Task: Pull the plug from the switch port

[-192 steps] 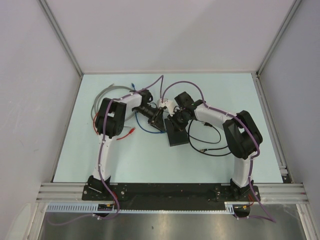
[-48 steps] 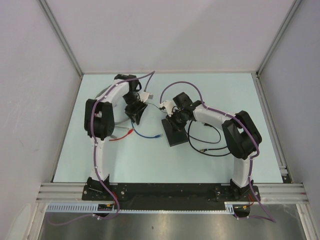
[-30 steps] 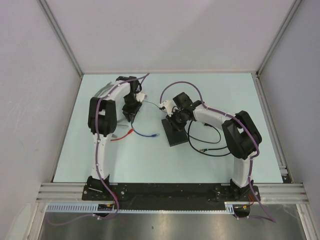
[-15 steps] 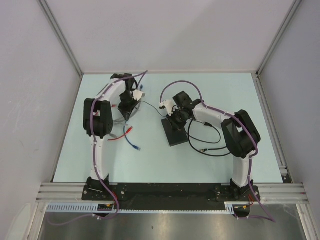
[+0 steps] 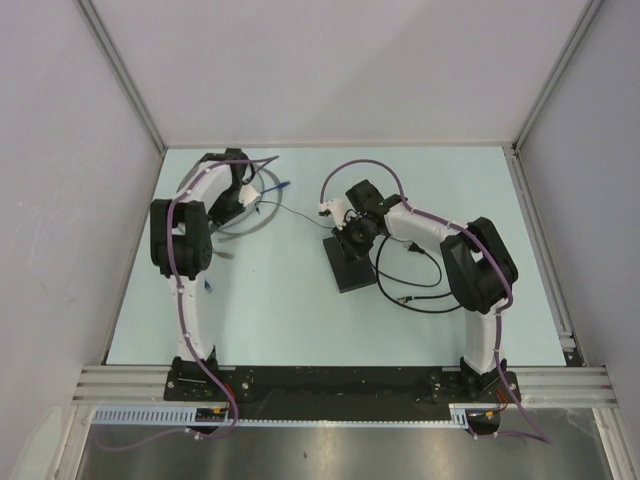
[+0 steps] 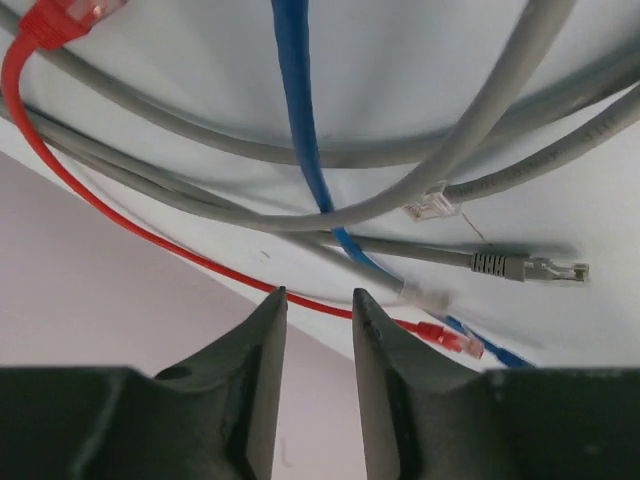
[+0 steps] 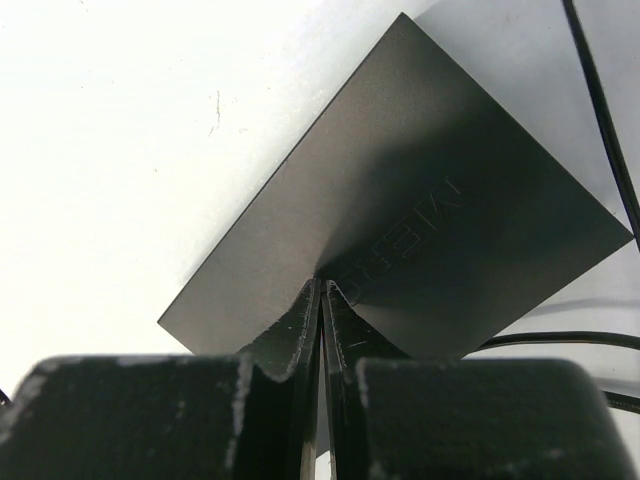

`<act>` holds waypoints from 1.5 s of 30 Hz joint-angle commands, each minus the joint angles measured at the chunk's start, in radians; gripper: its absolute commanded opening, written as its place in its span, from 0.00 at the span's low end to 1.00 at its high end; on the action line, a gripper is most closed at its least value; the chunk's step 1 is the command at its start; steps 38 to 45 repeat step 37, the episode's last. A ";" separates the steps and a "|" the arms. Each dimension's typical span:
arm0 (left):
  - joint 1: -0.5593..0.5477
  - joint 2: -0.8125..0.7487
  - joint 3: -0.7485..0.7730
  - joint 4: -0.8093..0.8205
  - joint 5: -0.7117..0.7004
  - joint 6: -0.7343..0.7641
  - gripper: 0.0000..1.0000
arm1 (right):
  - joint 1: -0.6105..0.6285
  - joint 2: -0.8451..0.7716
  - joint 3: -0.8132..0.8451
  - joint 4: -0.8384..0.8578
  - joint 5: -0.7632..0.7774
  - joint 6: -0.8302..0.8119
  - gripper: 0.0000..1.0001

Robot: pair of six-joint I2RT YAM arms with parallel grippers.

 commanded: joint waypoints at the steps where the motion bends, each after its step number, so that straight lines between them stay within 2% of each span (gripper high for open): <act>1: -0.058 -0.041 -0.028 0.114 -0.115 0.003 0.43 | -0.002 0.110 -0.040 0.020 0.100 -0.025 0.06; 5: -0.086 -0.049 0.018 0.094 -0.059 -0.073 0.55 | -0.005 0.100 -0.030 0.032 0.111 -0.016 0.08; 7: -0.095 -0.049 0.075 0.030 0.015 -0.104 0.62 | -0.011 0.092 0.005 0.032 0.115 -0.008 0.23; 8: -0.098 -0.049 0.148 0.004 0.105 -0.139 0.66 | -0.014 0.078 0.025 0.031 0.123 -0.002 0.29; 9: -0.100 -0.055 0.185 -0.037 0.152 -0.155 0.75 | -0.020 0.071 0.054 0.031 0.138 0.007 0.43; 10: -0.101 -0.061 0.216 -0.047 0.192 -0.170 0.81 | -0.040 0.063 0.084 0.024 0.143 0.035 0.48; 11: -0.103 -0.066 0.274 -0.053 0.276 -0.201 0.83 | -0.054 0.046 0.158 0.018 0.146 0.058 0.56; 12: -0.104 -0.070 0.308 -0.064 0.302 -0.216 0.99 | -0.072 0.038 0.196 0.014 0.146 0.081 0.60; 14: -0.104 -0.079 0.397 -0.058 0.367 -0.276 1.00 | -0.137 0.026 0.306 0.014 0.186 0.183 0.73; 15: -0.103 -0.087 0.411 -0.029 0.414 -0.288 1.00 | -0.157 0.018 0.339 0.023 0.215 0.216 0.78; 16: -0.104 -0.113 0.420 -0.004 0.436 -0.317 1.00 | -0.198 0.018 0.379 0.023 0.246 0.269 0.79; 17: -0.103 -0.128 0.417 0.026 0.454 -0.340 1.00 | -0.218 0.018 0.443 0.018 0.302 0.289 0.86; 19: -0.101 -0.183 0.384 0.147 0.467 -0.420 0.99 | -0.282 0.020 0.508 0.023 0.358 0.360 0.88; 20: -0.098 -0.204 0.374 0.233 0.459 -0.457 1.00 | -0.302 0.018 0.534 0.023 0.382 0.383 1.00; 23: -0.081 -0.250 0.365 0.348 0.448 -0.569 1.00 | -0.371 0.000 0.629 0.024 0.454 0.440 1.00; 27: -0.054 -0.257 0.388 0.386 0.474 -0.652 1.00 | -0.405 -0.045 0.663 0.018 0.533 0.464 1.00; 30: -0.040 -0.259 0.383 0.392 0.493 -0.666 1.00 | -0.413 -0.081 0.628 0.014 0.577 0.470 1.00; 34: -0.035 -0.251 0.365 0.387 0.494 -0.667 1.00 | -0.418 -0.132 0.511 0.050 0.564 0.471 1.00; 45: -0.035 -0.251 0.360 0.389 0.504 -0.669 1.00 | -0.419 -0.134 0.505 0.044 0.542 0.467 1.00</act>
